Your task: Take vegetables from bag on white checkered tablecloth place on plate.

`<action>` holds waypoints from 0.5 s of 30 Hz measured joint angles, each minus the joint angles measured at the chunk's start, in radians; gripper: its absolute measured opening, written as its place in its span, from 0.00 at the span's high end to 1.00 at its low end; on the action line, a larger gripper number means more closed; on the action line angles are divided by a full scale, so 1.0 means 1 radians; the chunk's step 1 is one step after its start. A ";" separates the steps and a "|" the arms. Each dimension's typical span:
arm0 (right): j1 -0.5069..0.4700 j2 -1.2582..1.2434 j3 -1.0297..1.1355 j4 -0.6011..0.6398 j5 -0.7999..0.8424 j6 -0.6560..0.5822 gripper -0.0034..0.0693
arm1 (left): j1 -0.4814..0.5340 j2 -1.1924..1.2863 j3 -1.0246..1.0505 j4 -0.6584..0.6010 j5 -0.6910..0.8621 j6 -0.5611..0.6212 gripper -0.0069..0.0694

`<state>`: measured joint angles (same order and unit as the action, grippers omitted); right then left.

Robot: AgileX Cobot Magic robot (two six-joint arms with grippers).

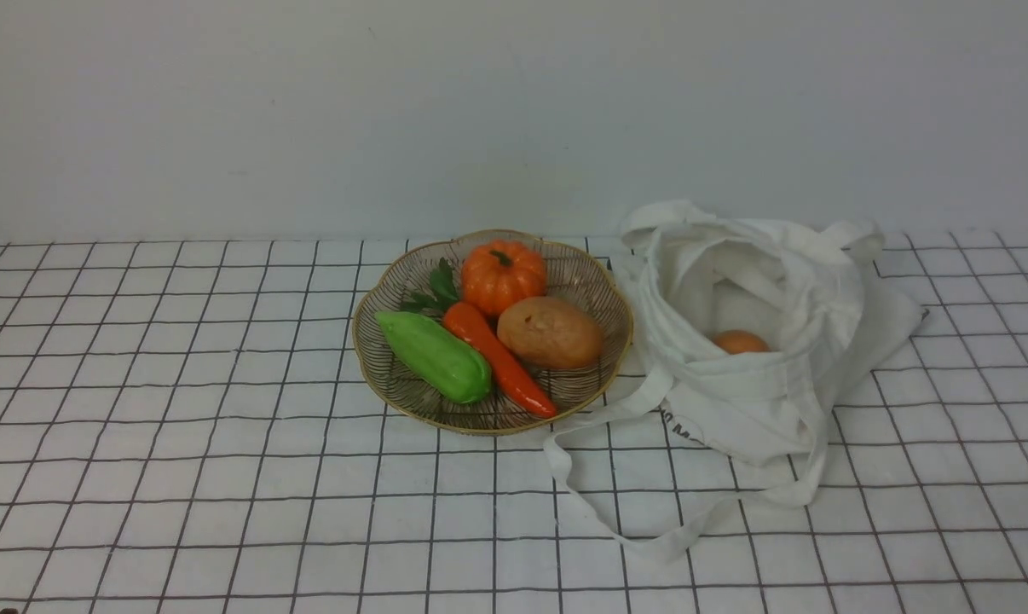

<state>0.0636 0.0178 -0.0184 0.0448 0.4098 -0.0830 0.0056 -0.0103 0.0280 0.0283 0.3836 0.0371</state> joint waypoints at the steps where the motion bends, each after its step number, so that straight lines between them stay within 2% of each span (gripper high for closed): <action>1: -0.014 -0.015 0.001 0.000 0.020 0.000 0.97 | 0.000 0.000 0.000 0.000 0.000 0.000 0.92; 7: -0.032 -0.025 0.029 -0.001 0.041 0.000 0.97 | 0.000 0.000 0.000 0.000 0.000 0.000 0.92; 15: -0.017 -0.025 0.036 -0.004 -0.009 0.000 0.97 | 0.000 0.000 0.000 0.000 0.000 0.000 0.92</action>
<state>0.0469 -0.0075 0.0179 0.0404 0.4007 -0.0830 0.0056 -0.0103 0.0280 0.0283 0.3836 0.0371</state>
